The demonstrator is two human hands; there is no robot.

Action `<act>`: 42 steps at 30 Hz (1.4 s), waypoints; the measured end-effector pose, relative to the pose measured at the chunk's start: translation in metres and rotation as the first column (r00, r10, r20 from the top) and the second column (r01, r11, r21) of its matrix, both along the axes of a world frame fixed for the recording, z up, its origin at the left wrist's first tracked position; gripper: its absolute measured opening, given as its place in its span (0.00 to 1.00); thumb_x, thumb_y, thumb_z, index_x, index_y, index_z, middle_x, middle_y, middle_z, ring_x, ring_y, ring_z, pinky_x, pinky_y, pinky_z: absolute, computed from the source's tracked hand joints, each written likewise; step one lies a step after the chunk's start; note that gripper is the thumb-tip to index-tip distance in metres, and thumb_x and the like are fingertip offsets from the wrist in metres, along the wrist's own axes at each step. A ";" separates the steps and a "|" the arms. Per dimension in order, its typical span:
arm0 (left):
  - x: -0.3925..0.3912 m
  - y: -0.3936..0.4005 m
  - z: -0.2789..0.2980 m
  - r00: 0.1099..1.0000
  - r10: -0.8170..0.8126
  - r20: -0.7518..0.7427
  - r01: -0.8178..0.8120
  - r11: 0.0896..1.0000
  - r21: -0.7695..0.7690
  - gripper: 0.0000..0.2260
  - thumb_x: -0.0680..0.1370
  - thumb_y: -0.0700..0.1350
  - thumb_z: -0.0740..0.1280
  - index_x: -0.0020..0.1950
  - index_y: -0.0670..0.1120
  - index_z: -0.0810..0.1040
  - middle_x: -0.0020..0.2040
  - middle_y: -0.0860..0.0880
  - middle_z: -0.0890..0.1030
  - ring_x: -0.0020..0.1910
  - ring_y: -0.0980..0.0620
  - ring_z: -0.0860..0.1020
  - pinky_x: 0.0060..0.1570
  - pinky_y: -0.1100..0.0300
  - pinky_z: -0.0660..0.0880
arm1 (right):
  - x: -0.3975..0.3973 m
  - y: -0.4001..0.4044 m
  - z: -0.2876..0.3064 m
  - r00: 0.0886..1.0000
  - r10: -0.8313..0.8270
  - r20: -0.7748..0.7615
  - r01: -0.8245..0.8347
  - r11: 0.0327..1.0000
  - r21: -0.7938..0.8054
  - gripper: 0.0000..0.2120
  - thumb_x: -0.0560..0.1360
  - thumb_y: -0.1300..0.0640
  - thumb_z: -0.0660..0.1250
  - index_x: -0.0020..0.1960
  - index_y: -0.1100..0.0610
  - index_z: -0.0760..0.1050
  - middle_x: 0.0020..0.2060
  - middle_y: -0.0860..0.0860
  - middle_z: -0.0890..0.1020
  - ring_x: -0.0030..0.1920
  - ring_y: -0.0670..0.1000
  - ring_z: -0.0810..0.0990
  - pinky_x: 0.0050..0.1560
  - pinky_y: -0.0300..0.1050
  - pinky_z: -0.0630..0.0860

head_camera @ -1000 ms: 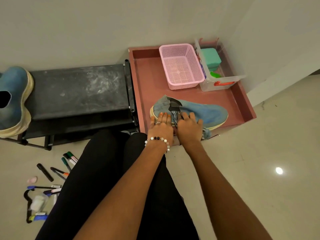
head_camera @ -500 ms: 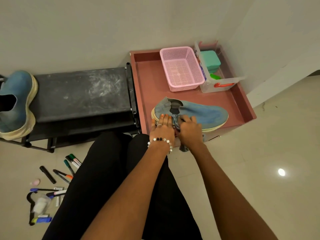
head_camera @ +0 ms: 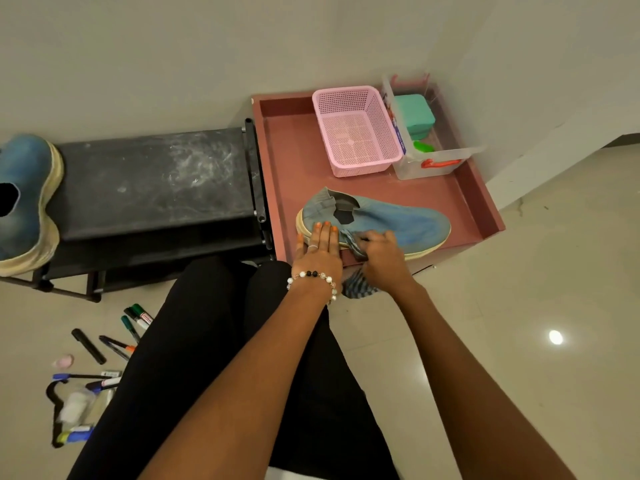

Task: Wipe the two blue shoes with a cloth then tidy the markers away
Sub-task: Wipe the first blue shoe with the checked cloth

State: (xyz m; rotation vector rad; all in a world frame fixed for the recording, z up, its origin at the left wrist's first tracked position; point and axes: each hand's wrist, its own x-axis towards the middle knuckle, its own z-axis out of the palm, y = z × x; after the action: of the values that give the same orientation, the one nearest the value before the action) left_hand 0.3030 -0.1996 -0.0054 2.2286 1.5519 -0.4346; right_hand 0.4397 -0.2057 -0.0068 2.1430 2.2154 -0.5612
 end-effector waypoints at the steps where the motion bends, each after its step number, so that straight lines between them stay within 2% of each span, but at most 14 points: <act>1: 0.000 -0.002 0.000 1.000 0.000 -0.008 0.000 1.000 -0.003 0.36 0.79 0.41 0.57 0.76 0.40 0.33 0.77 0.43 0.33 0.76 0.45 0.34 0.74 0.45 0.41 | 0.007 0.002 0.007 0.991 0.036 -0.129 -0.038 0.999 -0.013 0.23 0.72 0.70 0.59 0.66 0.61 0.73 0.63 0.55 0.75 0.59 0.59 0.69 0.56 0.48 0.68; 4: 0.000 -0.005 -0.001 1.000 0.000 0.010 0.000 1.000 0.031 0.36 0.80 0.41 0.57 0.76 0.41 0.33 0.77 0.42 0.33 0.76 0.44 0.35 0.73 0.44 0.41 | 0.036 -0.007 0.025 0.825 -0.203 -0.527 0.186 0.979 -0.086 0.15 0.69 0.76 0.58 0.49 0.66 0.79 0.45 0.60 0.81 0.47 0.57 0.77 0.43 0.44 0.69; 6: 0.003 -0.002 0.000 0.998 -0.027 0.052 0.023 0.996 0.086 0.32 0.81 0.40 0.55 0.77 0.40 0.38 0.78 0.41 0.39 0.77 0.44 0.39 0.74 0.44 0.42 | 0.047 -0.022 0.037 0.386 -0.471 -0.793 0.465 0.842 -0.274 0.13 0.72 0.76 0.59 0.47 0.63 0.77 0.42 0.57 0.80 0.45 0.56 0.77 0.42 0.45 0.72; 9: 0.010 0.000 0.007 0.973 -0.055 0.223 0.027 0.991 0.129 0.25 0.81 0.40 0.56 0.77 0.40 0.54 0.77 0.41 0.56 0.76 0.44 0.53 0.75 0.48 0.46 | 0.051 -0.051 0.044 -0.303 -0.403 -0.863 0.513 0.695 -0.504 0.13 0.74 0.73 0.61 0.56 0.64 0.75 0.48 0.56 0.83 0.49 0.55 0.82 0.52 0.50 0.79; 12: 0.010 -0.009 0.024 0.592 0.446 0.671 -0.159 0.881 -0.446 0.20 0.82 0.41 0.59 0.74 0.41 0.65 0.72 0.44 0.68 0.72 0.47 0.65 0.73 0.56 0.58 | 0.043 -0.074 0.046 -0.572 -0.246 -0.782 0.477 0.676 -0.561 0.17 0.72 0.70 0.62 0.61 0.65 0.72 0.53 0.58 0.81 0.53 0.55 0.81 0.56 0.51 0.78; 14: 0.012 -0.023 0.038 0.324 0.672 0.665 -0.088 0.722 -0.686 0.21 0.82 0.44 0.60 0.74 0.41 0.64 0.73 0.48 0.67 0.72 0.52 0.66 0.72 0.54 0.61 | 0.035 -0.085 0.044 -0.687 -0.167 -0.707 0.445 0.673 -0.591 0.18 0.72 0.67 0.63 0.62 0.64 0.72 0.55 0.58 0.80 0.54 0.54 0.81 0.57 0.51 0.77; 16: 0.018 -0.038 0.047 0.268 0.735 0.622 -0.038 0.654 -0.756 0.24 0.80 0.47 0.64 0.75 0.42 0.64 0.72 0.50 0.68 0.68 0.55 0.69 0.70 0.56 0.65 | 0.025 -0.090 0.048 -0.740 -0.142 -0.658 0.419 0.667 -0.616 0.23 0.70 0.65 0.67 0.65 0.65 0.70 0.57 0.59 0.79 0.55 0.54 0.81 0.57 0.51 0.77; 19: 0.020 -0.051 0.058 0.241 0.763 0.600 0.054 0.607 -0.793 0.20 0.78 0.44 0.67 0.69 0.43 0.70 0.62 0.50 0.77 0.55 0.59 0.78 0.54 0.68 0.74 | 0.016 -0.092 0.064 -0.719 -0.146 -0.680 0.422 0.686 -0.593 0.33 0.63 0.61 0.78 0.65 0.66 0.70 0.58 0.61 0.78 0.59 0.57 0.78 0.60 0.55 0.75; 21: 0.017 -0.055 0.062 0.217 0.787 0.577 0.091 0.572 -0.815 0.17 0.76 0.41 0.69 0.65 0.42 0.73 0.57 0.47 0.81 0.51 0.56 0.81 0.52 0.65 0.77 | 0.017 -0.095 0.077 -0.629 -0.172 -0.758 0.458 0.706 -0.541 0.22 0.68 0.62 0.72 0.60 0.65 0.74 0.56 0.60 0.80 0.57 0.58 0.79 0.57 0.55 0.77; 26: 0.015 -0.062 0.065 0.078 0.821 0.566 -0.050 0.570 -0.820 0.18 0.73 0.38 0.72 0.62 0.38 0.76 0.57 0.40 0.81 0.54 0.45 0.81 0.59 0.51 0.76 | 0.028 -0.099 0.097 -0.120 -0.322 -0.939 0.587 0.740 -0.329 0.11 0.75 0.62 0.66 0.58 0.61 0.76 0.54 0.56 0.82 0.54 0.54 0.81 0.52 0.50 0.79; 34: 0.012 -0.058 0.064 -0.176 0.833 0.524 -0.138 0.507 -0.851 0.21 0.71 0.36 0.73 0.62 0.49 0.77 0.53 0.43 0.82 0.53 0.46 0.81 0.57 0.50 0.77 | 0.032 -0.115 0.095 -0.149 -0.506 -0.850 0.561 0.665 -0.493 0.21 0.67 0.57 0.75 0.57 0.63 0.76 0.53 0.57 0.83 0.52 0.55 0.83 0.51 0.50 0.78; 38: 0.016 -0.055 0.061 -0.190 0.801 0.567 -0.158 0.545 -0.823 0.19 0.73 0.35 0.71 0.63 0.49 0.77 0.50 0.44 0.83 0.51 0.48 0.82 0.57 0.50 0.77 | 0.039 -0.117 0.087 -0.104 -0.490 -0.866 0.635 0.637 -0.437 0.54 0.58 0.61 0.80 0.74 0.49 0.51 0.61 0.53 0.74 0.57 0.53 0.78 0.51 0.53 0.77; 40: 0.019 -0.053 0.062 -0.181 0.799 0.573 -0.118 0.561 -0.819 0.19 0.75 0.34 0.69 0.64 0.46 0.76 0.49 0.45 0.83 0.51 0.49 0.81 0.56 0.51 0.77 | 0.043 -0.115 0.083 0.086 -0.447 -0.890 0.552 0.765 -0.331 0.58 0.56 0.61 0.83 0.74 0.43 0.50 0.62 0.51 0.74 0.58 0.52 0.78 0.54 0.53 0.78; 42: 0.023 -0.051 0.061 -0.156 0.817 0.555 -0.049 0.555 -0.830 0.17 0.76 0.35 0.68 0.64 0.45 0.77 0.52 0.44 0.83 0.53 0.47 0.81 0.56 0.51 0.77 | 0.041 -0.111 0.087 0.436 -0.458 -0.775 0.376 0.875 -0.305 0.47 0.57 0.57 0.82 0.71 0.49 0.62 0.58 0.48 0.76 0.56 0.49 0.78 0.53 0.44 0.77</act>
State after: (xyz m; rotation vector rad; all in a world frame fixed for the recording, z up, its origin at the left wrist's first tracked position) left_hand 0.3256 -0.2511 0.0557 0.6565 0.9633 0.7575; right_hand 0.4810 -0.3166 0.0803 2.7362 1.7352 -2.0671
